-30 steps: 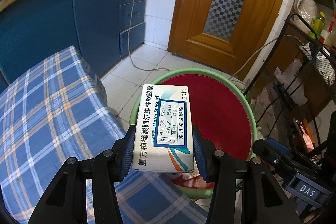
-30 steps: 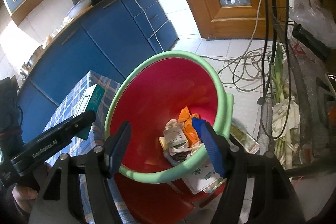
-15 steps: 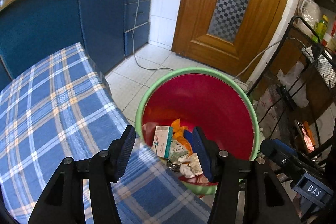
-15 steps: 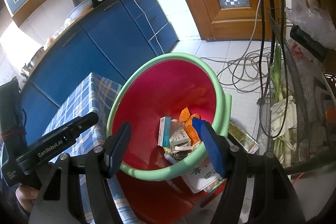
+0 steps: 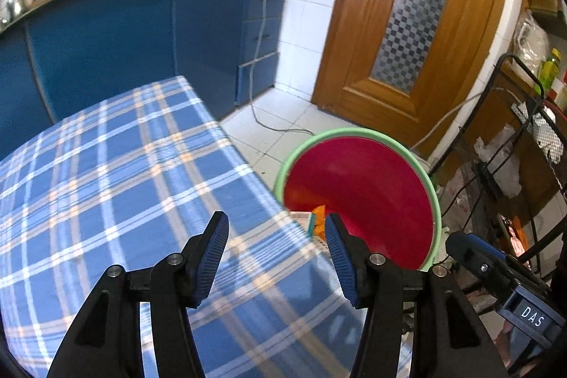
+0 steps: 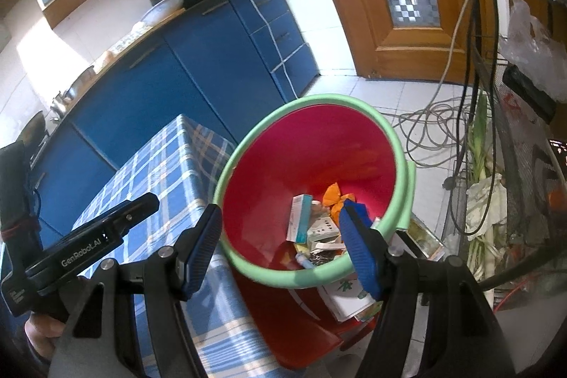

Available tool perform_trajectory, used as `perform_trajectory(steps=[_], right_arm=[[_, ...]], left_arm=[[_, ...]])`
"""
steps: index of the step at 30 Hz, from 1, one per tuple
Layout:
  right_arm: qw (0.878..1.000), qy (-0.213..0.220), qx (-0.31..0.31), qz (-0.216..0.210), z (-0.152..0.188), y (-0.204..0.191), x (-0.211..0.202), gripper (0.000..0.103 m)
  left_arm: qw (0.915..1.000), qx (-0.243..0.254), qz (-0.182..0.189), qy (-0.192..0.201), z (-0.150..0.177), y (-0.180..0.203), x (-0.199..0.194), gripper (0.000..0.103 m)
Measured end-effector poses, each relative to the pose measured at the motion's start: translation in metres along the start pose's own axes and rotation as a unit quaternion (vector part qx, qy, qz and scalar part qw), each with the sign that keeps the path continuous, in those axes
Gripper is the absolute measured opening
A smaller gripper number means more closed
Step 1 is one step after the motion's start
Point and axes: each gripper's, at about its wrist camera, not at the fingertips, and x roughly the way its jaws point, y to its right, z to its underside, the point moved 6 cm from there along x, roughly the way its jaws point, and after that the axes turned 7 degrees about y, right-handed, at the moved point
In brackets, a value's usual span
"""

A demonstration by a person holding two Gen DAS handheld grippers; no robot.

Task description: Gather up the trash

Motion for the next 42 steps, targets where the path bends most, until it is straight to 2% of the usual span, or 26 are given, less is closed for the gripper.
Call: perform_trajectory(steps=[16, 23, 29, 37, 42], right_arm=[[0.997, 0.022, -0.064, -0.030, 0.016, -0.062, -0.037, 0.072], [0.993, 0.032, -0.102, -0.039, 0.026, -0.091, -0.054, 0.074], [0.990, 0.038, -0.132, -0.042, 0.036, -0.111, -0.068, 0.079], [0.986, 0.043, -0.153, -0.044, 0.049, -0.126, -0.082, 0.085], [0.985, 0.046, -0.158, -0.043, 0.052, -0.130, -0.086, 0.086]], left_arm=[[0.9966, -0.039, -0.052, 0.049, 0.015, -0.051, -0.081, 0.058], [0.9918, -0.049, -0.091, 0.074, 0.024, -0.070, -0.116, 0.058], [0.9865, -0.050, -0.125, 0.093, 0.035, -0.081, -0.145, 0.066], [0.9822, -0.063, -0.147, 0.099, 0.047, -0.093, -0.171, 0.070], [0.9816, -0.068, -0.151, 0.095, 0.051, -0.097, -0.171, 0.071]])
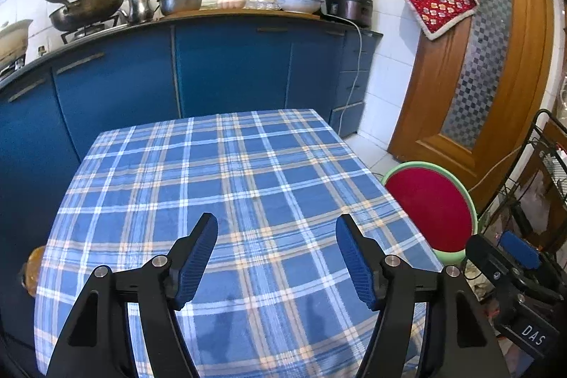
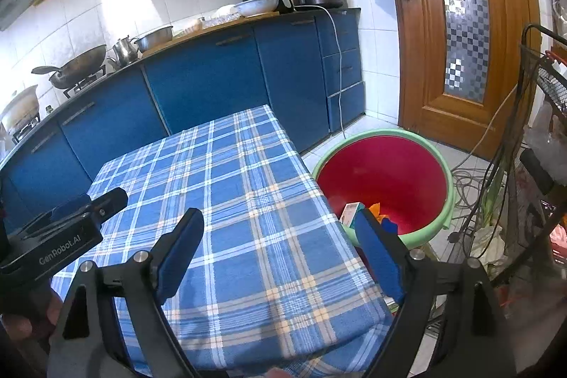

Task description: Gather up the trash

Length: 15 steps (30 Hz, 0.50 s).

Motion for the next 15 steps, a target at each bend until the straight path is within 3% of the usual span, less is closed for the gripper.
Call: perform_trajectory(steps=[15], right_arm=[[1.000, -0.001, 0.002, 0.001, 0.0017, 0.0003, -0.0012, 0.087]], left_arm=[[0.9999, -0.012, -0.008, -0.002, 0.0018, -0.0034, 0.0027, 0.071]])
